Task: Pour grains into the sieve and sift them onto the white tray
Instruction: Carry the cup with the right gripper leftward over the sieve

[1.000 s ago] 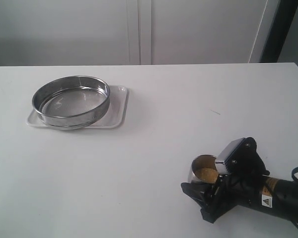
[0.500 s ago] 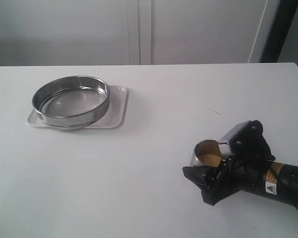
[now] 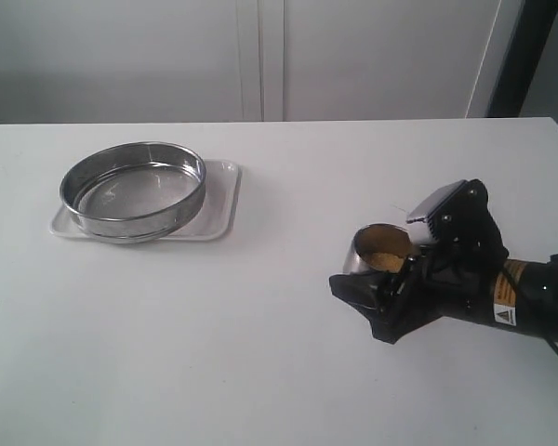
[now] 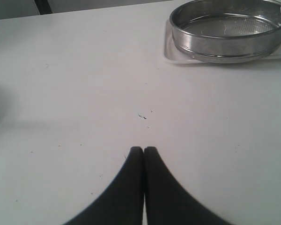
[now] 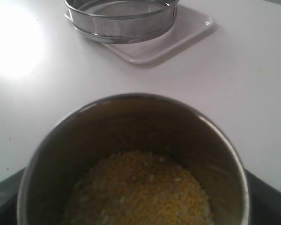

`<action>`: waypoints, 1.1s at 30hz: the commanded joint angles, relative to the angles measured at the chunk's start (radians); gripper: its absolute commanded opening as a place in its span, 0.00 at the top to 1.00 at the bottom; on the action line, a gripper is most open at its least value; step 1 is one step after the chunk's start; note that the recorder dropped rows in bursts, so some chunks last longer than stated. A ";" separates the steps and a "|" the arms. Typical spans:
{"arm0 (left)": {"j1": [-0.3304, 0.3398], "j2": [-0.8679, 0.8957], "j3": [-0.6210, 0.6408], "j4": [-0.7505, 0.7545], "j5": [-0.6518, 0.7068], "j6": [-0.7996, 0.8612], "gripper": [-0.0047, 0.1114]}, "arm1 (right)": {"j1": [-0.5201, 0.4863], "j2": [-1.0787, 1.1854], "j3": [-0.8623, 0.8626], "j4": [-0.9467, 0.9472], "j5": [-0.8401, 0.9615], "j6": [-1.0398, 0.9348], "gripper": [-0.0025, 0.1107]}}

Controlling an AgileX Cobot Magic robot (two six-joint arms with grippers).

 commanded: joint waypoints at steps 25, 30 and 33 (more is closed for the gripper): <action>-0.005 -0.003 -0.003 0.000 -0.002 0.000 0.96 | 0.375 -0.052 -0.382 -0.055 0.429 0.263 0.98; -0.005 -0.003 -0.003 0.000 -0.002 0.000 0.96 | 0.440 -0.052 -0.452 -0.070 0.541 0.288 0.98; -0.005 -0.003 -0.003 0.000 -0.002 0.000 0.96 | 0.468 -0.045 -0.492 -0.070 0.593 0.315 0.98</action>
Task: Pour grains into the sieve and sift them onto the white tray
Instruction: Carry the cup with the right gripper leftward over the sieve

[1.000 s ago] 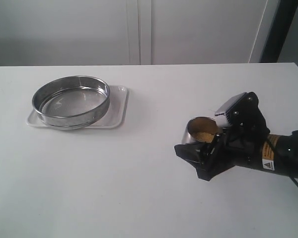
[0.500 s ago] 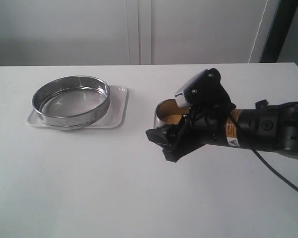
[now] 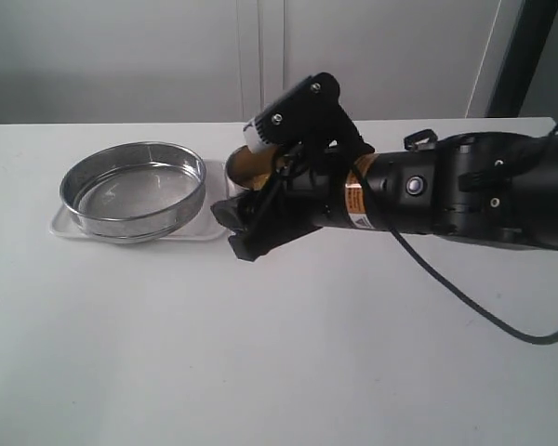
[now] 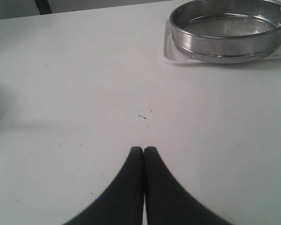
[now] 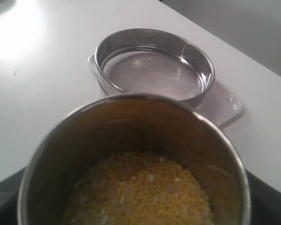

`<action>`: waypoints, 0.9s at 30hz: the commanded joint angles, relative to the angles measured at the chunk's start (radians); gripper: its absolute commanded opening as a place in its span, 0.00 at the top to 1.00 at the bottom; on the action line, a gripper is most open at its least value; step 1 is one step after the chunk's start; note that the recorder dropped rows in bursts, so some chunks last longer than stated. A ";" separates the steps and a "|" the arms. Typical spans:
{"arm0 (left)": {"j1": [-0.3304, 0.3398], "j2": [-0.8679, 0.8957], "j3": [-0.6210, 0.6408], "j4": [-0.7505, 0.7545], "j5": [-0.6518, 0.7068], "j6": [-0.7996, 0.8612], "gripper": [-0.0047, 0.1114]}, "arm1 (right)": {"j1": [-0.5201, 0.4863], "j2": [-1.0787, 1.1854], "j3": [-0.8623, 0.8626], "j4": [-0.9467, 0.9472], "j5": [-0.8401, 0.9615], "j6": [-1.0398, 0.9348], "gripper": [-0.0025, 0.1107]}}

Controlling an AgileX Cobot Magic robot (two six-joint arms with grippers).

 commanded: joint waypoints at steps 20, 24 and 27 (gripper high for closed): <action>-0.005 -0.003 -0.003 0.000 -0.002 0.000 0.96 | 0.158 0.298 -0.485 0.001 0.368 0.054 0.98; -0.005 -0.003 -0.003 0.000 -0.002 0.000 0.96 | 0.160 0.365 -0.574 0.001 0.394 0.054 0.98; -0.005 -0.003 -0.003 0.000 -0.002 0.000 0.96 | 0.162 0.413 -0.647 0.001 0.424 0.054 0.98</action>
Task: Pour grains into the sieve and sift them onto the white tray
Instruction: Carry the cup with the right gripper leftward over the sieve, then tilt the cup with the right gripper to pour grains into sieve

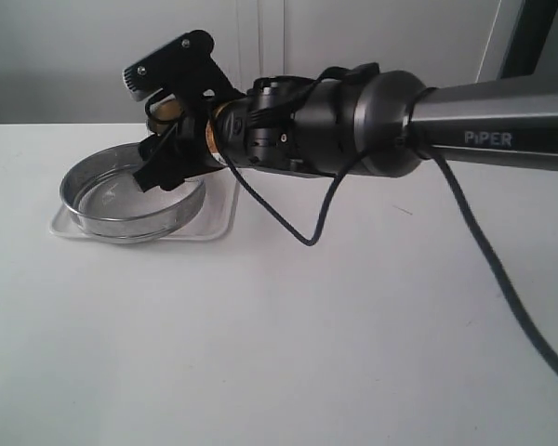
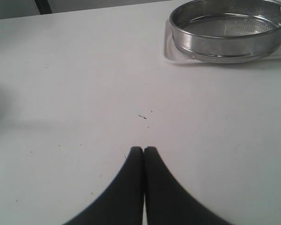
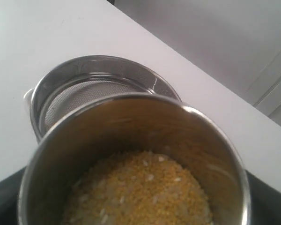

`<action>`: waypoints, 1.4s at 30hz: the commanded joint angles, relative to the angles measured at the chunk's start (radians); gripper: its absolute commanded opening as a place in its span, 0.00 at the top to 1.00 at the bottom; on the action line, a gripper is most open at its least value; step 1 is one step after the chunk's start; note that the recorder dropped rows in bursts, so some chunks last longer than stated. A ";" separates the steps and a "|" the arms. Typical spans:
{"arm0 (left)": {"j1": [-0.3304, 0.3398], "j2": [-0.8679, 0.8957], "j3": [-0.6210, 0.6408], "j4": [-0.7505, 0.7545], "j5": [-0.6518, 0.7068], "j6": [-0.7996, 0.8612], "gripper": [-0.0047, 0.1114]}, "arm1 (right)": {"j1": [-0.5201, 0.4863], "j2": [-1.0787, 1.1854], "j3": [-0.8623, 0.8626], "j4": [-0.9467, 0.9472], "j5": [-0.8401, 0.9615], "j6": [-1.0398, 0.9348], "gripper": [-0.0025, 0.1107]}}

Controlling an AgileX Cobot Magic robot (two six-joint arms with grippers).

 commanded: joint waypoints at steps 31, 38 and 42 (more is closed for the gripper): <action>-0.005 -0.003 -0.003 0.000 -0.002 0.000 0.96 | 0.080 0.434 -0.742 0.321 0.544 -0.618 0.98; -0.005 -0.003 -0.003 0.000 -0.002 0.000 0.96 | 0.109 0.487 -0.815 0.175 0.601 -0.618 0.98; -0.005 -0.003 -0.003 0.000 -0.002 0.000 0.96 | 0.120 0.513 -0.842 0.094 0.630 -0.621 0.98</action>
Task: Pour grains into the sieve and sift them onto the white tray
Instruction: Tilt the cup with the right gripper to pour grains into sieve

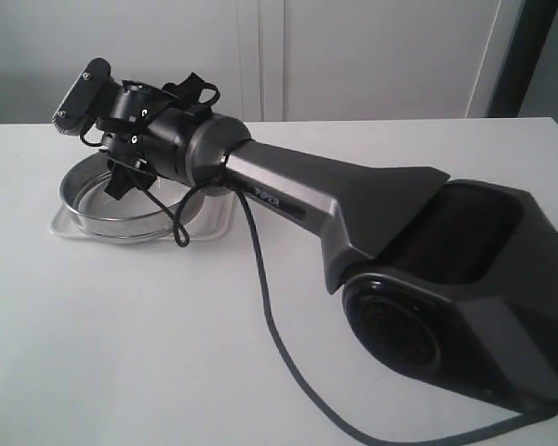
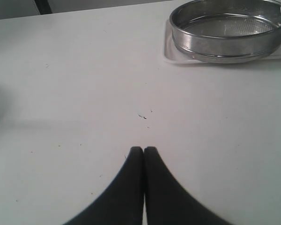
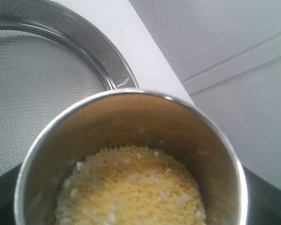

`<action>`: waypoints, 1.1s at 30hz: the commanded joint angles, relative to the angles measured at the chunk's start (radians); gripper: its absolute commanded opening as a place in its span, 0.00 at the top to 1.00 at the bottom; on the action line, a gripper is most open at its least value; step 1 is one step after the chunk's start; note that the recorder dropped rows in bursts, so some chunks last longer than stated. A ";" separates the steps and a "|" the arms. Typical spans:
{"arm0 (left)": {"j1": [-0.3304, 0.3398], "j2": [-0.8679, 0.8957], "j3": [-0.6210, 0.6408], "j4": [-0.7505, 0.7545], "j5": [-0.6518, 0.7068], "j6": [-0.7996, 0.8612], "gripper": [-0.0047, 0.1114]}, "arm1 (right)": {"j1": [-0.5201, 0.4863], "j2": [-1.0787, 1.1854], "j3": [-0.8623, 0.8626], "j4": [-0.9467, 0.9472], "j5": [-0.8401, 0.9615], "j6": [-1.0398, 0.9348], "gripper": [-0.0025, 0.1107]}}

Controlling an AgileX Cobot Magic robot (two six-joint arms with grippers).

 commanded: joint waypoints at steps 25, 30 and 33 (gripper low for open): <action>-0.005 -0.003 -0.003 0.000 -0.002 0.000 0.96 | 0.010 0.116 -0.152 -0.156 0.157 -0.250 0.98; -0.005 -0.003 -0.003 0.000 -0.002 0.000 0.96 | 0.010 0.116 -0.152 -0.184 0.162 -0.279 0.98; -0.005 -0.003 -0.003 0.000 -0.002 0.000 0.96 | 0.010 0.116 -0.152 -0.196 0.154 -0.330 0.98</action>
